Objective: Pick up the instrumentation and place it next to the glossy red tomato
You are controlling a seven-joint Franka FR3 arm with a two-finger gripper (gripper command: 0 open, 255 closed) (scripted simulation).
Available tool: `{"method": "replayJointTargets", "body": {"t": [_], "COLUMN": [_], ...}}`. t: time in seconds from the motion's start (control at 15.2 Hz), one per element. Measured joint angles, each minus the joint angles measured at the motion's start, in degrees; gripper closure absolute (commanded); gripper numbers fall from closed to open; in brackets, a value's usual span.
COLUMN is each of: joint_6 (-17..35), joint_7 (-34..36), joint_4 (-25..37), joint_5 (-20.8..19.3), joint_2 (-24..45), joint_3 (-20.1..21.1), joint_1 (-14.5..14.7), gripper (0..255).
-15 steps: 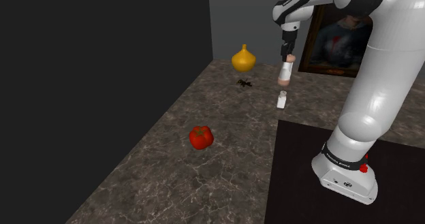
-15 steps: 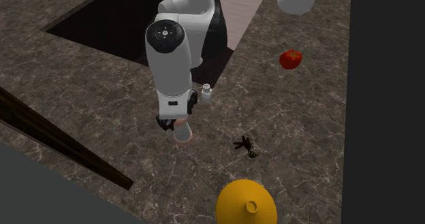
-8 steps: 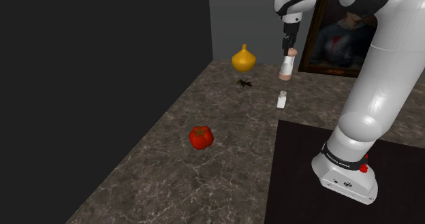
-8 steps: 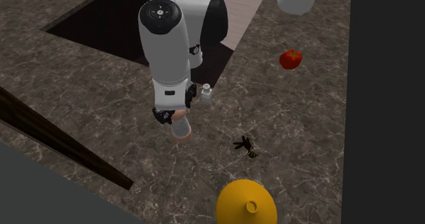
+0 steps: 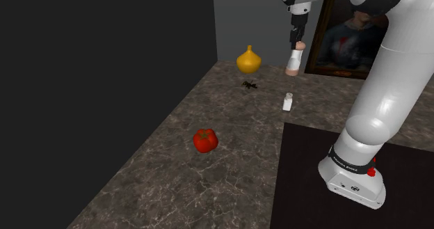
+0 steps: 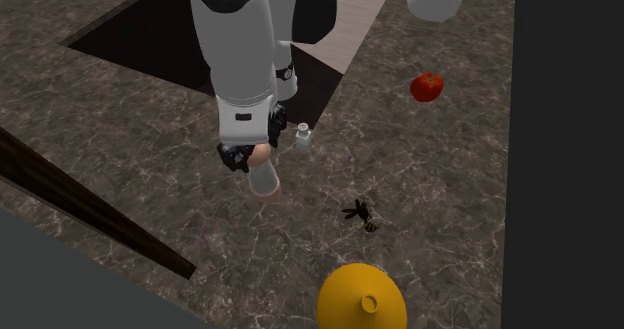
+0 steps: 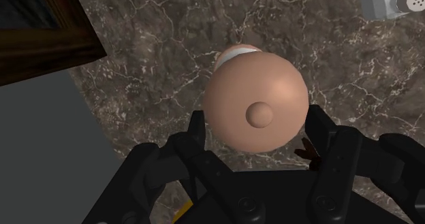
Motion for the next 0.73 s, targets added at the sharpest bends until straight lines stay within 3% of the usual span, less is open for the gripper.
{"method": "replayJointTargets", "body": {"t": [0.73], "joint_6": [-8.37], "joint_7": [-0.14], "joint_4": [8.09], "joint_5": [-0.19], "joint_2": [-0.35], "joint_3": [-0.06], "joint_1": [-0.02], "gripper": [255]}}
